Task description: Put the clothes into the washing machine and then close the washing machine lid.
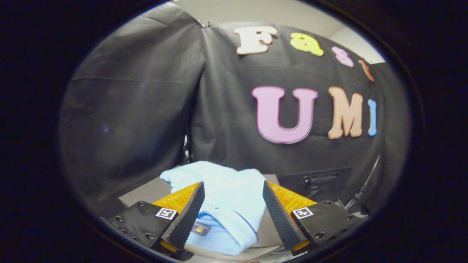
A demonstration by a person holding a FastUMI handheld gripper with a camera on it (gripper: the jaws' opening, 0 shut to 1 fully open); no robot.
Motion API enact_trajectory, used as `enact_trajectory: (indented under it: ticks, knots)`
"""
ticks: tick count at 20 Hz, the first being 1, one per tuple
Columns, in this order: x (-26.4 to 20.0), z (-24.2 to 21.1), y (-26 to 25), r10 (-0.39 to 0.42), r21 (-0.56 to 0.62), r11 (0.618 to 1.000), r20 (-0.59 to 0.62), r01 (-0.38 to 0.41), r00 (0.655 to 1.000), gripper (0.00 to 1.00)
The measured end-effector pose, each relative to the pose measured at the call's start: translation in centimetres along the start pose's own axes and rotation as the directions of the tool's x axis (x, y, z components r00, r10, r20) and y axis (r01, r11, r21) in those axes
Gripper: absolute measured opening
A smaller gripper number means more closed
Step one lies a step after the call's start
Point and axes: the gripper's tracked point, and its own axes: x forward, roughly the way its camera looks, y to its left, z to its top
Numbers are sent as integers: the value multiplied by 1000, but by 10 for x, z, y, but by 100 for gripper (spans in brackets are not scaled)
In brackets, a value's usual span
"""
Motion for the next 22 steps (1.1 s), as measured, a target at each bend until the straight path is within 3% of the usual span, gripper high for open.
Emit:
enact_trajectory:
  ticks: [1,3,5,7,10,11,12,13,14,19,20,21,22]
  knots:
    - [17,0,5,24,-2,1000,-19,-24,1000,98]
    - [45,3,-9,-57,-73,996,-39,54,998,98]
    - [62,-12,-9,-72,-157,986,-132,51,989,98]
    - [79,-28,9,-24,-99,995,-229,1,973,98]
    - [101,-62,-4,-99,-58,995,-368,83,924,98]
    - [99,-73,-1,-77,-46,997,-427,63,901,98]
    - [109,-67,1,-54,-13,999,-392,53,918,98]
    - [110,-76,2,-28,-16,1000,-429,23,903,86]
    - [114,-73,5,-5,-23,1000,-406,-5,914,75]
    - [96,-73,17,111,-35,990,-408,-137,906,18]
    - [90,-71,14,117,-29,990,-403,-141,908,19]
    - [82,-71,11,114,-1,992,-393,-125,913,1]
    - [75,-66,12,128,28,992,-374,-127,919,1]
